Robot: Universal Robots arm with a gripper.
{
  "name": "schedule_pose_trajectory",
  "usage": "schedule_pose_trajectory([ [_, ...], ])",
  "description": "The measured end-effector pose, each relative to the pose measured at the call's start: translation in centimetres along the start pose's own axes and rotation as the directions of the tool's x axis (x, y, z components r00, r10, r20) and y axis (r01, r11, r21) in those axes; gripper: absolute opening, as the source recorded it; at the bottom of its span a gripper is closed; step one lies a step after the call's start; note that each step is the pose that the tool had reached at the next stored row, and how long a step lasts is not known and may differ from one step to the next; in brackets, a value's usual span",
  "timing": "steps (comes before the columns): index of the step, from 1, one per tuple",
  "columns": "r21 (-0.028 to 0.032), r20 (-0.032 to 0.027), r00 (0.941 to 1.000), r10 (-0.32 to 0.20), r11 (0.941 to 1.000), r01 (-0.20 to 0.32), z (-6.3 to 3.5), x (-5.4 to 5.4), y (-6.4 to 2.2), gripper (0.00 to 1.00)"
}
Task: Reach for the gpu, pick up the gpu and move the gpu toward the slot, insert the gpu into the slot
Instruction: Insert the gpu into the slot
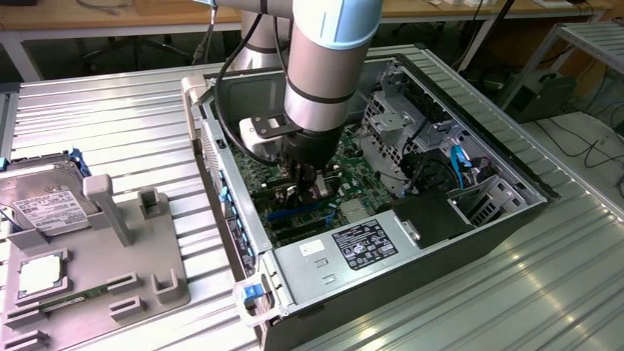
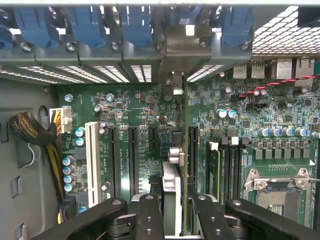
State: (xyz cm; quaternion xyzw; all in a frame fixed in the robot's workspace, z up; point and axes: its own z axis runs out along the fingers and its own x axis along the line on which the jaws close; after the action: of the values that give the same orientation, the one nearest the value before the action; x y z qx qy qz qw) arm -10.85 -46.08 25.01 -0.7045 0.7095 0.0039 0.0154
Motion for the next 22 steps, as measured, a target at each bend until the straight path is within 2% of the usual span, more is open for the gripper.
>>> schedule_pose_trajectory([
  [17,-0.001,0.0,1.0,0.001,1.0,-0.001,0.34,0.01,0.05,0.28],
  [19,-0.0041,0.0002,1.0,0.001,1.0,-0.001,0.35,0.0,0.04,0.28],
  [22,-0.014,0.0002,1.0,0.001,0.9999,-0.001,0.35,0.0,0.04,0.28],
])
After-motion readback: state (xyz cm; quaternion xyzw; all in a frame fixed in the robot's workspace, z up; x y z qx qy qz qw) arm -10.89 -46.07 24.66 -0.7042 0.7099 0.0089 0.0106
